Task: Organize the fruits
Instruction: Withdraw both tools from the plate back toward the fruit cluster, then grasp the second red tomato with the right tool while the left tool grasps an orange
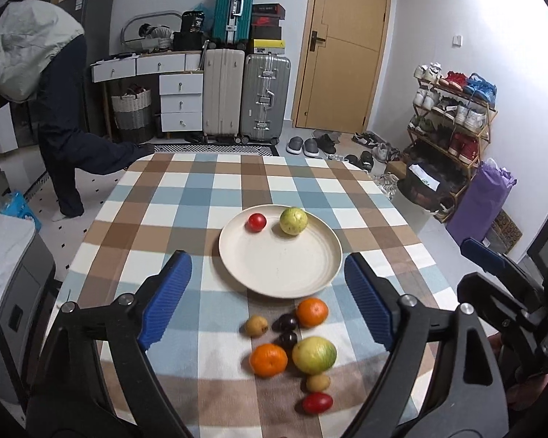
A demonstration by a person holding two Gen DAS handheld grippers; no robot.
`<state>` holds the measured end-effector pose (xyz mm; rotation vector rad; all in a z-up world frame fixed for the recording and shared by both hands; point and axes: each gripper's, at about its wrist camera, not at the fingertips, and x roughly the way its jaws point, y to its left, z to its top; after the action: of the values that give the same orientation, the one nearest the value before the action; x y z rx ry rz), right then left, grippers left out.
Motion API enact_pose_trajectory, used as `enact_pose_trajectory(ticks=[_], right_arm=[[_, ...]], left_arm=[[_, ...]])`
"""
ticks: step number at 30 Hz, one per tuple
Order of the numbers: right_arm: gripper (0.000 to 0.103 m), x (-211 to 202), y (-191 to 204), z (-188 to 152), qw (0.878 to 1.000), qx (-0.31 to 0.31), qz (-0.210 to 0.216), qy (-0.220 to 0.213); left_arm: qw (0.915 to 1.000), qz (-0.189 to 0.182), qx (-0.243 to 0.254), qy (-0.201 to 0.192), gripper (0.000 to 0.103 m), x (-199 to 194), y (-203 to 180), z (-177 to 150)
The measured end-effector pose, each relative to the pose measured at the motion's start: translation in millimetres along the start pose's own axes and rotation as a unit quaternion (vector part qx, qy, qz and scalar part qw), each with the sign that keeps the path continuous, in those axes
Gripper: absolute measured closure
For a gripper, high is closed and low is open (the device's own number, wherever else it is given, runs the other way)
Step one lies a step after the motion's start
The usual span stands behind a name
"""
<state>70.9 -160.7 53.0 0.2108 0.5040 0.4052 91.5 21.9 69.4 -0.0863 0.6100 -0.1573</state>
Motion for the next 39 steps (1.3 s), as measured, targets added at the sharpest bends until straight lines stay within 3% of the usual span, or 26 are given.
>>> enact_pose_trajectory(ticks=[5,8,17,26,39], right_arm=[[0.0,-14,8,-17,1.0,0.0,-0.007,0.006],[0.0,-21,15,-28,1.0,-0.004,-0.009,0.013],[0.0,-23,33,-65,0.999,-0.021,-0.018,0.043],[0.0,5,31,-115,0.994,-0.006,-0.025,0.102],[0.001,47,33,-147,0.989,-0.006,-0.03,0.144]], left_arm=[[0.9999,0.005,-0.013,-0.008,0.006,-22,8,-21],[0.9993,0.029,-0.019,-0.014,0.001,-32,13,-35],[0.9969,0.066,-0.044,-0.005,0.001,-43,31,-92],[0.9939,0.088,-0.063,0.022,0.001,-36,48,-144],[0.992,0.096,-0.064,0.051,0.001,-22,58,-181]])
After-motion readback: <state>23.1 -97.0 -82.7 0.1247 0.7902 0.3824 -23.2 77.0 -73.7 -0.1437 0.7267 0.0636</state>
